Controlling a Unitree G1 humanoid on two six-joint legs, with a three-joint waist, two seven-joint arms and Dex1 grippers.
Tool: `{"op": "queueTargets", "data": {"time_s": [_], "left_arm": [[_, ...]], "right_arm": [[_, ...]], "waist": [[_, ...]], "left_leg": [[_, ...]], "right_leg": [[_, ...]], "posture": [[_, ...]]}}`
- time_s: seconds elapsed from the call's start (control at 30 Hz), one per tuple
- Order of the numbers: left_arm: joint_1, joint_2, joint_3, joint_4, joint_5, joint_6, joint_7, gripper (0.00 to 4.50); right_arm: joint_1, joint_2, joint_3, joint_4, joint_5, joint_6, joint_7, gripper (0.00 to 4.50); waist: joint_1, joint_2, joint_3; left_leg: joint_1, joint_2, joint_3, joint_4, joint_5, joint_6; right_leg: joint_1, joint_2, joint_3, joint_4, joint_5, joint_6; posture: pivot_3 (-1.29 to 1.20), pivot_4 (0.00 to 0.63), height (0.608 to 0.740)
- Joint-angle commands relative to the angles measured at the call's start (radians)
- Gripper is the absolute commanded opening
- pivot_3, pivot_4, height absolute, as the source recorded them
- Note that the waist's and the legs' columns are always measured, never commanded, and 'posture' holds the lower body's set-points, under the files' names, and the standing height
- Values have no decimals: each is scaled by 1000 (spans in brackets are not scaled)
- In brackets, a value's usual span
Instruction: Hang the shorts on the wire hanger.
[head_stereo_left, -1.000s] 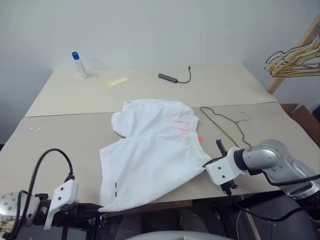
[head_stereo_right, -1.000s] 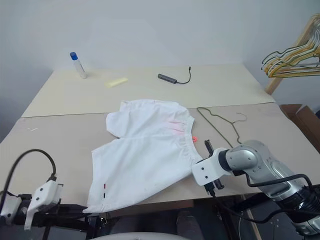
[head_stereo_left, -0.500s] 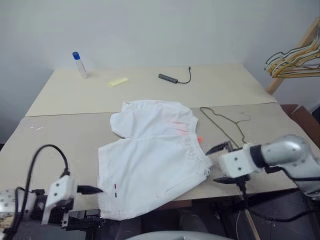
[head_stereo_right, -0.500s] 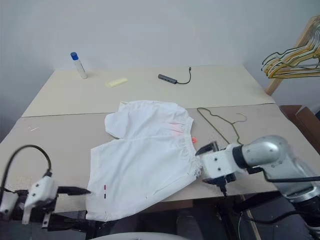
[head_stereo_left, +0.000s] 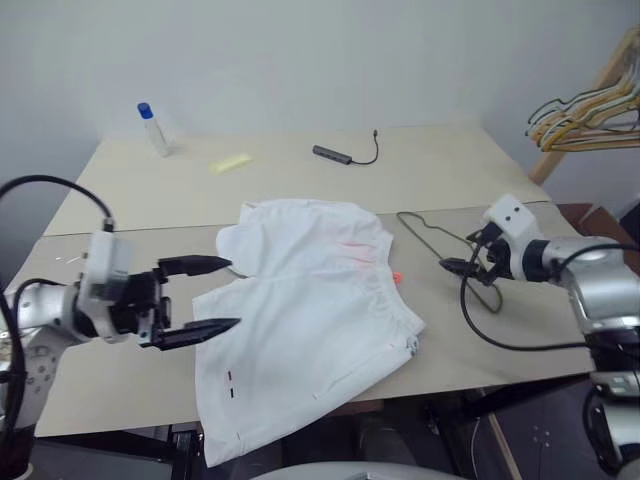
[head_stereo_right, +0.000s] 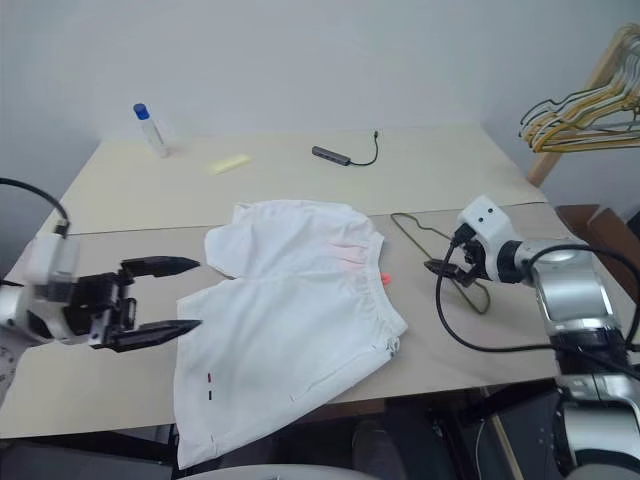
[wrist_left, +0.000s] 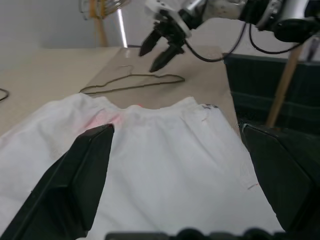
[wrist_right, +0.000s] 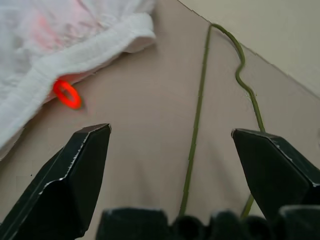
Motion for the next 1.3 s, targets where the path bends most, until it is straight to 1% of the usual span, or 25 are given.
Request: {"op": "queueTargets", "data": {"time_s": [0.03, 0.13, 0.3, 0.47, 0.57, 0.6, 0.67, 0.7, 0.73, 0.93, 1.0, 1.03, 1.07, 1.17, 1.27, 1.3], "left_arm": [[-41, 23, -44, -12, 53, -27, -21, 4466], [-69, 22, -70, -6, 74, -30, -26, 4466], [-48, 17, -71, -33, 62, -22, -38, 4466], [-38, 12, -78, -40, 74, -32, -40, 4466], [-38, 9, -83, -39, 81, -37, -39, 4466], [-37, 8, -84, -39, 83, -38, -40, 4500], [-35, 6, -86, -36, 92, -46, -41, 4500], [-34, 4, -88, -36, 95, -48, -40, 4500], [-34, 2, -88, -35, 96, -50, -40, 4500], [-33, -9, -96, -34, 116, -64, -40, 4500], [-37, -13, -102, -30, 123, -74, -37, 4500], [-47, -23, -105, -28, 128, -76, -20, 4500], [-58, -37, -108, -25, 133, -75, 4, 4500], [-81, -69, -111, -14, 139, -45, 78, 4500], [-78, -101, -94, -12, 102, 48, 183, 4500], [-84, -131, -93, -10, 84, 90, 250, 4500]], "right_arm": [[-77, 20, 20, 165, -34, -16, -15, 4500], [-136, 46, 42, 323, -52, -79, 12, 4500], [-197, 76, 81, 509, -83, -174, 78, 4500], [-219, 88, 120, 616, -121, -261, 149, 4500], [-248, 104, 123, 696, -135, -257, 160, 4500], [-258, 108, 126, 716, -142, -251, 162, 4142], [-271, 116, 133, 744, -160, -250, 157, 3650], [-273, 119, 141, 749, -172, -257, 152, 3313], [-274, 122, 146, 751, -181, -261, 154, 3066], [-267, 134, 177, 741, -231, -271, 145, 1052], [-260, 138, 187, 734, -249, -277, 137, 411], [-254, 140, 193, 728, -261, -277, 127, 175], [-249, 141, 198, 720, -271, -277, 115, 65], [-237, 149, 181, 698, -272, -263, 88, 65], [-226, 160, 119, 649, -247, -243, -11, 65], [-217, 161, 88, 607, -232, -225, -52, 65]], "waist": [[-7, 0, 0], [-22, 1, 0], [-36, 2, 1], [-50, 2, 1], [-54, 2, 1], [-55, 2, 1], [-56, 2, 1], [-55, 2, 1], [-55, 2, 1], [-55, -1, -2], [-55, -2, -3], [-55, -3, -4], [-55, -4, -5], [-55, -9, -9], [-58, -13, -12], [-59, -13, -12]], "left_leg": [[0, 0, 0, 0, 0, 0], [0, 0, 0, 0, 0, 0], [0, 0, 0, 0, 0, 0], [0, 0, 0, 0, 0, 0], [1, 0, -1, 0, 0, 0], [1, 0, -1, 0, 0, 0], [1, 0, -1, 0, 0, 0], [1, 0, -2, 0, 0, 0], [1, 0, -2, 0, 0, 0], [2, 0, -2, 0, 0, 0], [2, 0, -2, 0, 0, 0], [2, 0, -2, 0, 0, 0], [2, 0, -2, 0, 0, 0], [2, 1, -3, 0, 0, 0], [5, 1, -4, 0, 0, 0], [6, 1, -4, 0, 0, 0]], "right_leg": [[0, 0, 0, 0, 0, 0], [0, 1, 0, 0, 0, 0], [0, 1, 1, 0, 0, 0], [1, 1, 1, 0, 0, 1], [1, 1, 1, 0, 1, 1], [2, 1, 1, 0, 1, 1], [2, 1, 1, 0, 1, 1], [2, 1, 1, 0, 1, 1], [2, 1, 1, 0, 1, 1], [2, 1, 1, 0, 1, 1], [3, 1, 1, 0, 1, 1], [3, 1, 1, 0, 1, 1], [3, 1, 1, 0, 1, 1], [3, 1, 0, 0, 1, 1], [6, 1, 0, 0, 1, 1], [7, 1, 1, 0, 1, 1]], "posture": [[-20, 0, 740], [-23, 0, 740], [-22, 0, 740], [-10, 0, 740], [-2, 0, 740], [-2, 0, 740], [2, 0, 740], [2, 0, 740], [2, 0, 740], [2, 0, 740], [1, 0, 740], [1, 0, 740], [1, 0, 740], [-9, 0, 740], [-18, 0, 740], [-18, 0, 740]]}}
